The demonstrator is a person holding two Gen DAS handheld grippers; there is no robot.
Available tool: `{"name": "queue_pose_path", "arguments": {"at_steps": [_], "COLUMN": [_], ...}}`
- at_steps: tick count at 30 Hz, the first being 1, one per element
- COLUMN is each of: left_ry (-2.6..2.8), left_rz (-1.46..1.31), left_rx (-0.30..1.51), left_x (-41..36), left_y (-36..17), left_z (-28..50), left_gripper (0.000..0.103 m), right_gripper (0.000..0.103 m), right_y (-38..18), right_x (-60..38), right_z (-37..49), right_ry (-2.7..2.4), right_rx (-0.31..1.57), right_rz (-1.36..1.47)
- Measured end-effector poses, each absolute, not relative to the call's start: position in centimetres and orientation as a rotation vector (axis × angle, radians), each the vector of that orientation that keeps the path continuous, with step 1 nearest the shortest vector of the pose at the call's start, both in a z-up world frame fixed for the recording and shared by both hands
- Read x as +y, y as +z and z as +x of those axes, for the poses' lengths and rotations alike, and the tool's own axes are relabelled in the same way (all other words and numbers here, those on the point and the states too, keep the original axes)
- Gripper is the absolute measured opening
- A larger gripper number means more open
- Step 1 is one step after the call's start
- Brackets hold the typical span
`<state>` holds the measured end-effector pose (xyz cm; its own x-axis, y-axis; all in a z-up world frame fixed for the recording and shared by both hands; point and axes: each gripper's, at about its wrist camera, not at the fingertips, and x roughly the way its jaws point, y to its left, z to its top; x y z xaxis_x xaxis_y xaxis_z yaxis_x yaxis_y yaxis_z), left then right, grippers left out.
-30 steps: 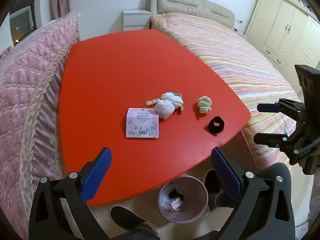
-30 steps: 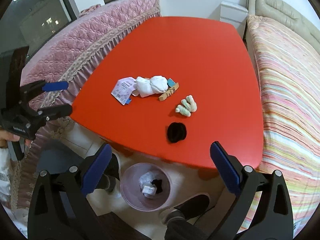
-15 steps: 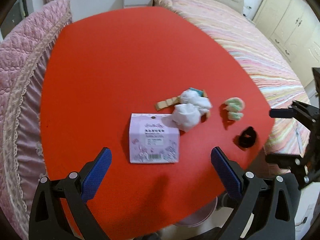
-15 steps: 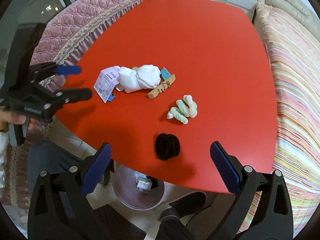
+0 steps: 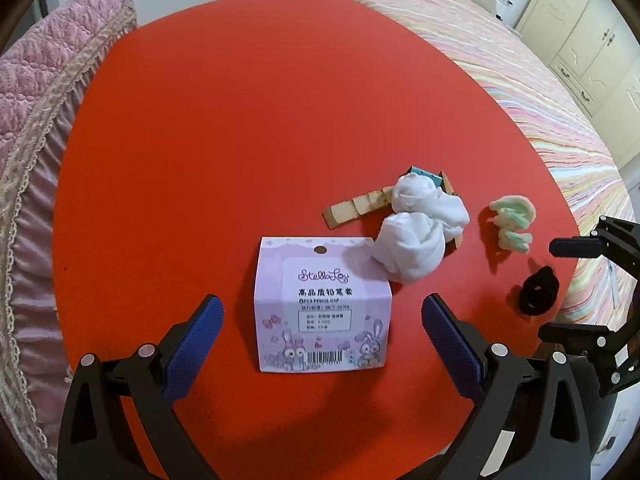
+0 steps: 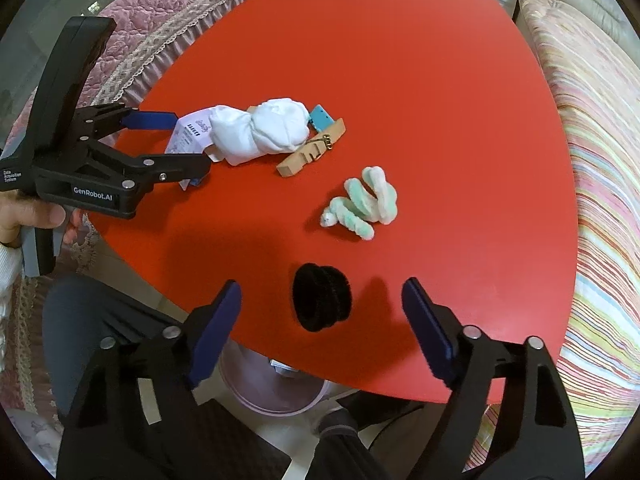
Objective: Collect trash
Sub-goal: 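Grasp the pink Stella Lou box with the left tool while the right tool grasps the black hair tie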
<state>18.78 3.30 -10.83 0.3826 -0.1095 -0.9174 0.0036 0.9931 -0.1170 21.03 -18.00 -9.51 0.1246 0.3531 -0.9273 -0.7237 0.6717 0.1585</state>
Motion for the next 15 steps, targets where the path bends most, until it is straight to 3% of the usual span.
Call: {"name": "queue_pose_path", "arguments": {"at_steps": [4,7,9,11,15], "left_ry": [-0.07,-0.066,-0.063,-0.061,-0.061], "left_rz": [-0.096,-0.081,-0.071,-0.075,-0.069], "left_rx": [1.177,1.179,1.177,1.175,1.16], "left_x": [3.37,2.87,2.74,2.82,2.88], "left_y": [-11.0,-11.08,-10.98,-10.71,-10.33], "left_z": [18.9,18.88,18.89,18.88,18.57], "left_gripper": [0.093,0.074,0.063,0.062,0.062], "right_gripper": [0.066,0.054,0.034,0.019,0.012], "right_y": [-9.76,-10.02,-10.18,-10.21,-9.99], "right_x": [-17.91,-17.87,-17.93,-18.0,-17.91], "right_z": [21.25,21.36,21.4,21.39,21.26], "right_ry": [0.81,0.809,0.808,0.802,0.801], "right_rx": [1.213,1.218,1.219,1.212,1.195], "right_rz": [-0.374,-0.375,-0.38,-0.381,-0.375]}}
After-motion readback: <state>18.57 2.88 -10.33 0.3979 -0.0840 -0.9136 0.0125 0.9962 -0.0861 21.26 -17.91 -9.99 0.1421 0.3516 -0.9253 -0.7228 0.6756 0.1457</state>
